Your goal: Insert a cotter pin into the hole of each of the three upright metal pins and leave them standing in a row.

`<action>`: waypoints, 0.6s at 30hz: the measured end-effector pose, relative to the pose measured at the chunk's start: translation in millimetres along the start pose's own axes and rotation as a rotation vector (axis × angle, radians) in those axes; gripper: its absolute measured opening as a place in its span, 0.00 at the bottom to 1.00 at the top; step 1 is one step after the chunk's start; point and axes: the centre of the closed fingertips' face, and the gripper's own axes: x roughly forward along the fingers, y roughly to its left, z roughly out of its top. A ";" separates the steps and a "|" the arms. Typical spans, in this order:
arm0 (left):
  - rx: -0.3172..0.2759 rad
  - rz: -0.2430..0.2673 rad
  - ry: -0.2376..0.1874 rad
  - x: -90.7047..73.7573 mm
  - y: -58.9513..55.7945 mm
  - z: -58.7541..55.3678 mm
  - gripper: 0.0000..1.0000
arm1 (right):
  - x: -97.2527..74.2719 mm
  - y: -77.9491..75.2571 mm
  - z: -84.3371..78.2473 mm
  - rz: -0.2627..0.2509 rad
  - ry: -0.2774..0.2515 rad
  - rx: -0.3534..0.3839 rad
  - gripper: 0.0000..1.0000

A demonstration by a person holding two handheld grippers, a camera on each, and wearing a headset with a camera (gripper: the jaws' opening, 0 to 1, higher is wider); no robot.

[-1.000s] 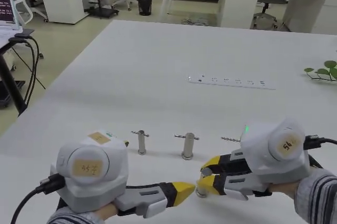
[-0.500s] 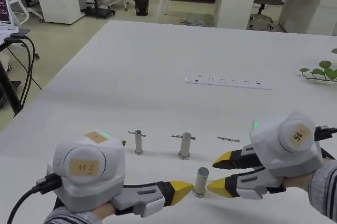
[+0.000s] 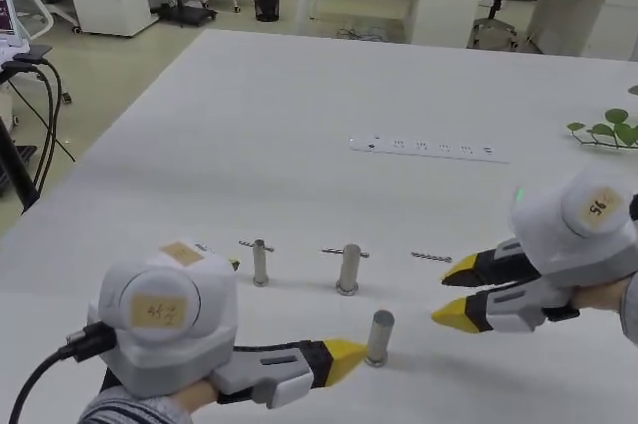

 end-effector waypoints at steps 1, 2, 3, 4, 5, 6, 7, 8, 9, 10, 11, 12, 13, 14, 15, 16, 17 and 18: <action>-0.001 -0.001 -0.001 0.1 -0.1 0.2 0.98 | -0.7 -5.9 0.1 -0.005 0.003 -0.003 0.22; 0.000 -0.003 -0.003 0.0 -0.5 0.7 0.98 | -1.0 -10.0 0.2 -0.009 0.005 -0.004 0.22; 0.000 -0.003 -0.005 -0.1 -0.6 1.2 0.98 | -1.2 -13.3 0.5 -0.012 0.009 -0.002 0.21; -0.001 -0.004 -0.007 -0.1 -0.7 1.5 0.98 | -0.8 -18.6 0.1 -0.016 0.018 -0.004 0.21; 0.000 -0.004 -0.008 -0.1 -0.7 1.6 0.98 | -0.4 -22.7 -0.4 -0.020 0.024 -0.004 0.21; 0.000 -0.005 -0.007 -0.1 -0.7 1.3 0.98 | 0.5 -28.9 -1.2 -0.026 0.035 -0.006 0.21; 0.000 -0.004 -0.006 -0.1 -0.5 1.1 0.98 | 1.1 -32.2 -1.5 -0.029 0.040 -0.006 0.20; 0.000 -0.004 -0.005 -0.1 -0.6 0.9 0.98 | 2.5 -37.7 -1.5 -0.031 0.046 -0.004 0.20; 0.001 -0.005 -0.005 0.0 -0.8 0.9 0.98 | 3.3 -40.8 -1.4 -0.033 0.049 -0.004 0.20; 0.000 -0.006 -0.005 0.1 -1.3 0.9 0.98 | 5.1 -45.5 -1.2 -0.035 0.053 -0.002 0.19; 0.001 -0.007 -0.005 0.2 -1.7 0.7 0.98 | 6.5 -48.2 -1.7 -0.035 0.060 -0.001 0.19; 0.002 -0.009 -0.003 0.4 -2.2 0.4 0.98 | 8.7 -51.3 -2.8 -0.035 0.071 -0.004 0.19; 0.004 -0.011 -0.001 0.8 -2.9 -0.2 0.98 | 10.3 -53.1 -3.8 -0.031 0.080 -0.010 0.18; 0.005 -0.013 0.000 1.1 -3.4 -0.5 0.98 | 12.1 -54.7 -4.7 -0.029 0.088 -0.014 0.18; 0.007 -0.015 0.001 1.5 -4.0 -0.9 0.98 | 14.8 -57.9 -6.0 -0.029 0.097 -0.019 0.18; 0.007 -0.016 0.002 1.8 -4.3 -1.1 0.98 | 16.6 -59.6 -7.2 -0.029 0.106 -0.021 0.17; 0.007 -0.019 0.003 2.2 -4.8 -1.4 0.98 | 18.4 -61.2 -8.3 -0.027 0.114 -0.023 0.17; 0.006 -0.020 0.003 2.3 -4.8 -1.5 0.98 | 20.2 -62.5 -8.9 -0.024 0.120 -0.026 0.16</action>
